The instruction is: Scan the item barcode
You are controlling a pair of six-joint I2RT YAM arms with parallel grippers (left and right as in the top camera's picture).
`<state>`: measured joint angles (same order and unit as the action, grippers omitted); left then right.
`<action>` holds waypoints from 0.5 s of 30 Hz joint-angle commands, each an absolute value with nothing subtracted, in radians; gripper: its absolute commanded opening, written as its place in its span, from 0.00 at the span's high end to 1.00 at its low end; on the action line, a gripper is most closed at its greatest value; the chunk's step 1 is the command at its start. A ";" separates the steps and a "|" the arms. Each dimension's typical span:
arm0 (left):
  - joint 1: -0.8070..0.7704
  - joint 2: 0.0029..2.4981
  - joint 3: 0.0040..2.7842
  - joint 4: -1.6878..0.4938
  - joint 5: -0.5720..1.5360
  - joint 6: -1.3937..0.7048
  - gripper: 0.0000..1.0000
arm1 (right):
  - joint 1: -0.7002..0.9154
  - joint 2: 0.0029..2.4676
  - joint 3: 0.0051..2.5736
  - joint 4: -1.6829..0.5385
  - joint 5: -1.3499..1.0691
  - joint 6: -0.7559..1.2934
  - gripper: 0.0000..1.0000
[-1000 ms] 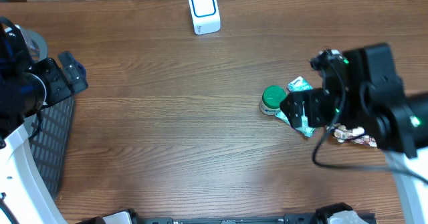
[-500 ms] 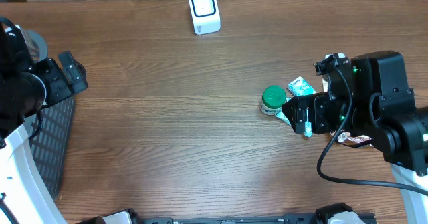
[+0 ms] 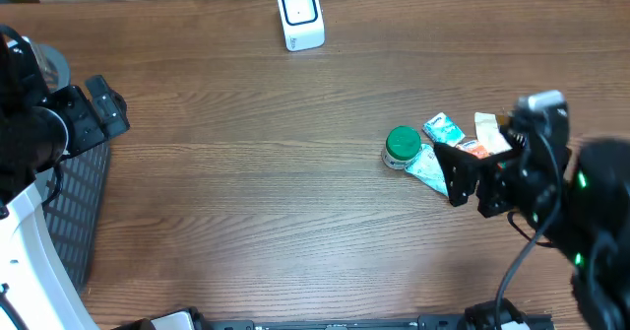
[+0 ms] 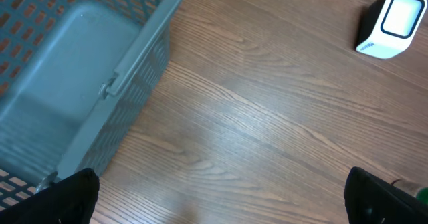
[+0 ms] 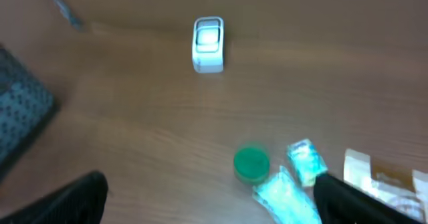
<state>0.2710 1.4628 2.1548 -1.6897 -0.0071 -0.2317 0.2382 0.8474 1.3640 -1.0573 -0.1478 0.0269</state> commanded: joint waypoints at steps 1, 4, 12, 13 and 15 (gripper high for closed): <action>0.274 1.466 2.160 -1.689 -0.003 -0.213 0.00 | 0.231 0.738 1.198 -0.892 -0.121 0.027 0.00; 0.274 1.466 2.160 -1.689 -0.003 -0.213 0.00 | 0.215 0.628 1.020 -0.682 -0.126 0.027 0.00; 0.274 1.466 2.160 -1.689 -0.003 -0.213 0.00 | 0.173 0.333 0.550 -0.235 -0.148 0.027 0.00; 0.274 1.466 2.160 -1.689 -0.003 -0.213 0.00 | 0.172 0.301 0.500 -0.199 -0.152 0.027 0.00; 0.274 1.466 2.160 -1.689 -0.003 -0.213 0.00 | 0.171 0.250 0.414 -0.132 -0.159 0.027 0.00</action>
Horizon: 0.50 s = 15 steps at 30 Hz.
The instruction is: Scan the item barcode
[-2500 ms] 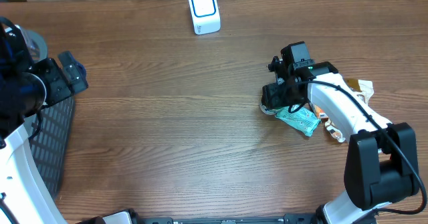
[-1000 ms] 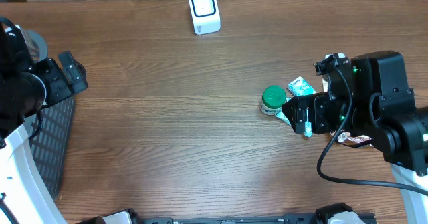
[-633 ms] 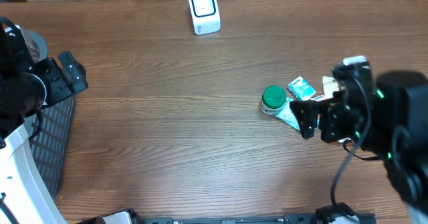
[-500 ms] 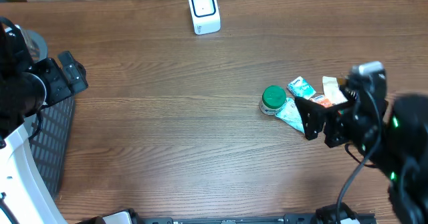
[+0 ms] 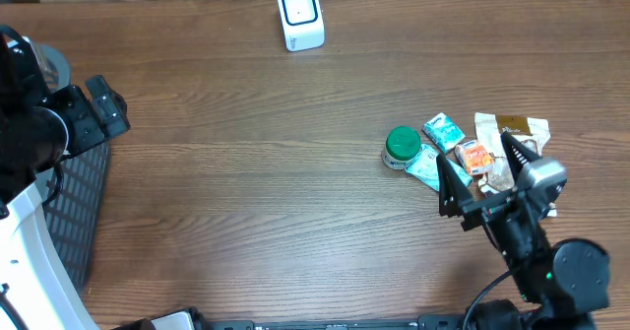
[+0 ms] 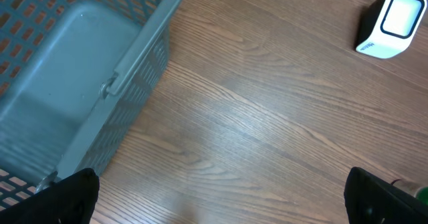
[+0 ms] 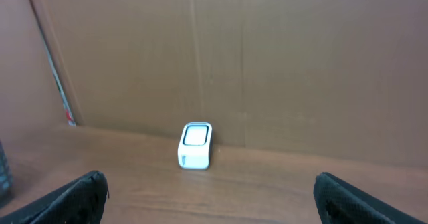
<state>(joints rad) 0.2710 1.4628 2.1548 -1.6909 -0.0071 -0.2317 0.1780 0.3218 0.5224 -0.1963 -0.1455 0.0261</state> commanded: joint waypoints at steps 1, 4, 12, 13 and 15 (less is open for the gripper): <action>0.274 1.466 2.160 -1.689 -0.003 -0.213 0.00 | 0.172 0.225 0.372 -0.099 -0.159 0.027 0.00; 0.274 1.466 2.160 -1.689 -0.003 -0.213 0.00 | 0.172 0.162 0.260 -0.009 -0.159 0.027 0.00; 0.274 1.466 2.160 -1.689 -0.003 -0.213 0.00 | 0.173 0.042 0.057 0.105 -0.159 0.027 0.00; 0.274 1.466 2.160 -1.689 -0.003 -0.213 0.00 | 0.173 0.031 0.046 0.104 -0.159 0.027 0.00; 0.274 1.466 2.160 -1.689 -0.003 -0.213 0.00 | 0.173 0.012 0.024 0.104 -0.159 0.027 0.00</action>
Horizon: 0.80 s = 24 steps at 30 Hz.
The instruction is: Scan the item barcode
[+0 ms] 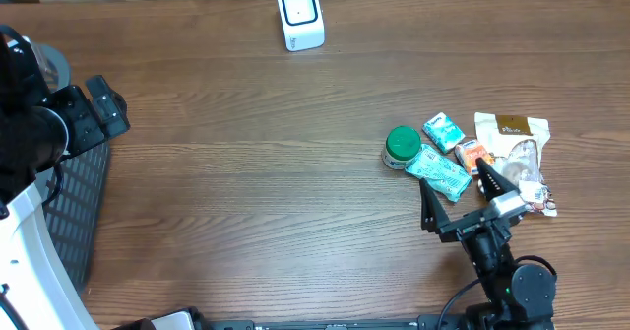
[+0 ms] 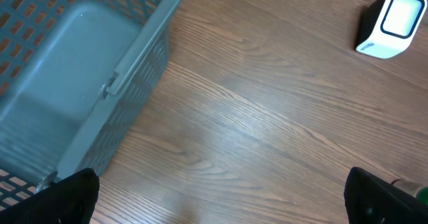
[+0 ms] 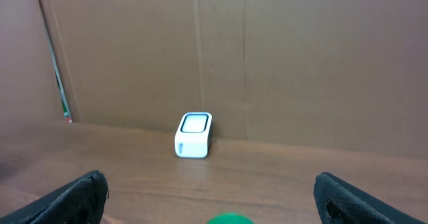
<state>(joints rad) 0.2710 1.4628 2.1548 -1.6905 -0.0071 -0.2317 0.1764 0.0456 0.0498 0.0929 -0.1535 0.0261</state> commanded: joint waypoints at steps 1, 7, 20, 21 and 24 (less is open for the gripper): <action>0.274 1.466 2.160 -1.689 -0.003 -0.213 0.00 | 0.173 0.001 0.012 0.104 -0.159 0.027 0.00; 0.274 1.466 2.160 -1.689 -0.003 -0.213 0.00 | 0.173 0.002 0.008 -0.007 -0.158 0.027 0.00; 0.274 1.466 2.160 -1.689 -0.003 -0.213 0.00 | 0.173 0.003 0.008 -0.070 -0.154 0.027 0.00; 0.274 1.466 2.160 -1.689 -0.003 -0.213 0.00 | 0.173 0.003 0.008 -0.070 -0.154 0.027 0.00; 0.274 1.466 2.160 -1.689 -0.003 -0.213 0.00 | 0.173 0.003 0.008 -0.070 -0.154 0.027 0.00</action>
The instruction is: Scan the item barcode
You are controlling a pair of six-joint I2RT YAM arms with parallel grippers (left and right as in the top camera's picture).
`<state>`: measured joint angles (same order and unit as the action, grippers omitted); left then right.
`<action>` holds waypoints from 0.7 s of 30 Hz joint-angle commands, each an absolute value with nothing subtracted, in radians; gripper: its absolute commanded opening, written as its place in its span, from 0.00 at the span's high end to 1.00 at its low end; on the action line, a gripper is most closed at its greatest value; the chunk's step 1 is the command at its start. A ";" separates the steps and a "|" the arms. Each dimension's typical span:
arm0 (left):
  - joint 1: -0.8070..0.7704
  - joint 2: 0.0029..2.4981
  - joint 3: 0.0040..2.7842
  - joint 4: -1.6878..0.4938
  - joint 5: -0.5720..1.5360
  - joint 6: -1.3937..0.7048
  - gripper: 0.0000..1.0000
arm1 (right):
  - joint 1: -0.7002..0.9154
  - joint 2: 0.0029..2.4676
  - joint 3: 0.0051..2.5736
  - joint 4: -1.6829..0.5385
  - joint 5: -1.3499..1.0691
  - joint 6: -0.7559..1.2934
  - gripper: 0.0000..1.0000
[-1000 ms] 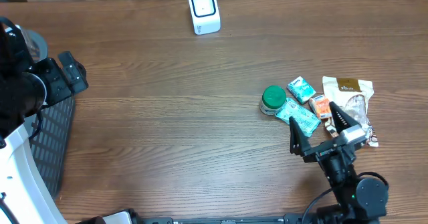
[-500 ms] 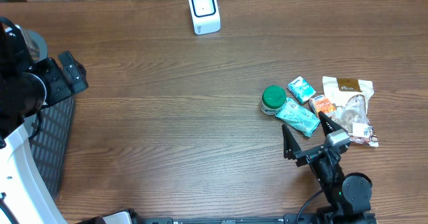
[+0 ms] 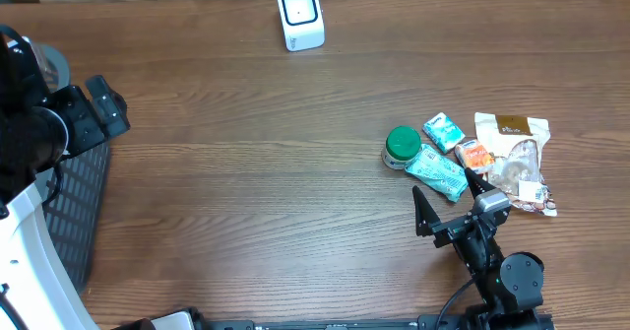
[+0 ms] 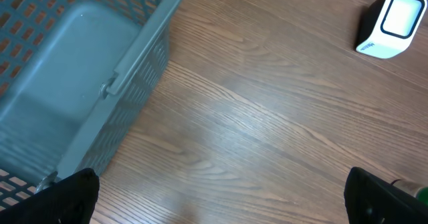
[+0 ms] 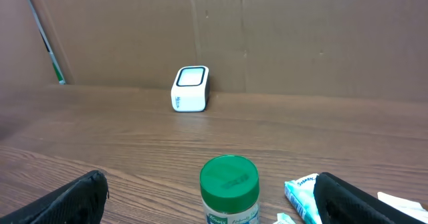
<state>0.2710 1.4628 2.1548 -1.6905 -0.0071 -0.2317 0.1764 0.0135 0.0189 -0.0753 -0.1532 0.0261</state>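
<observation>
A white barcode scanner (image 3: 300,15) stands at the table's far edge, also seen as the scanner (image 5: 190,88) ahead in the right wrist view. The items lie in a cluster at the right: a green-lidded jar (image 3: 402,145), teal packets (image 3: 439,172), an orange packet (image 3: 475,156) and a brown-and-white bag (image 3: 512,163). My right gripper (image 3: 448,202) sits low just in front of the cluster, open and empty. It faces the jar (image 5: 229,190), which stands ahead between its fingers (image 5: 73,200) without touching them. My left gripper (image 3: 98,108) is open at the far left.
A grey mesh basket (image 4: 80,70) stands at the left edge beside my left arm, seen as the basket (image 3: 74,212) from overhead. A brown cardboard wall (image 5: 267,30) rises behind the scanner. A teal packet (image 5: 307,194) lies right of the jar.
My right gripper has shifted slightly left and tilted down toward the table. The jar, only a green sliver at the bottom of the right wrist view before, now shows in full. The left arm is unchanged.
My right gripper was first over the item cluster, looking down at it. Then it stood nearer the front edge, facing the back wall and scanner. It then sat lower with the jar lid just showing, and now faces the jar. The left arm never moved.
</observation>
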 commanded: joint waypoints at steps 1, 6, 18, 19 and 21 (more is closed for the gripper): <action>0.274 1.466 2.160 -1.689 -0.003 -0.213 0.00 | 0.173 0.003 0.008 -0.070 -0.154 0.027 0.00; 0.274 1.466 2.160 -1.689 -0.003 -0.213 0.00 | 0.173 0.003 0.008 -0.070 -0.154 0.027 0.00; 0.274 1.466 2.160 -1.689 -0.003 -0.213 0.00 | 0.173 0.003 0.008 -0.070 -0.154 0.027 0.00; 0.274 1.466 2.160 -1.689 -0.008 -0.212 0.01 | 0.173 0.003 0.008 -0.070 -0.154 0.027 0.00; 0.274 1.466 2.160 -1.689 -0.027 -0.213 0.00 | 0.173 0.003 0.008 -0.070 -0.154 0.027 0.00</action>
<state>0.2710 1.4628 2.1548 -1.6905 -0.0078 -0.2317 0.1764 0.0135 0.0189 -0.0753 -0.1532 0.0265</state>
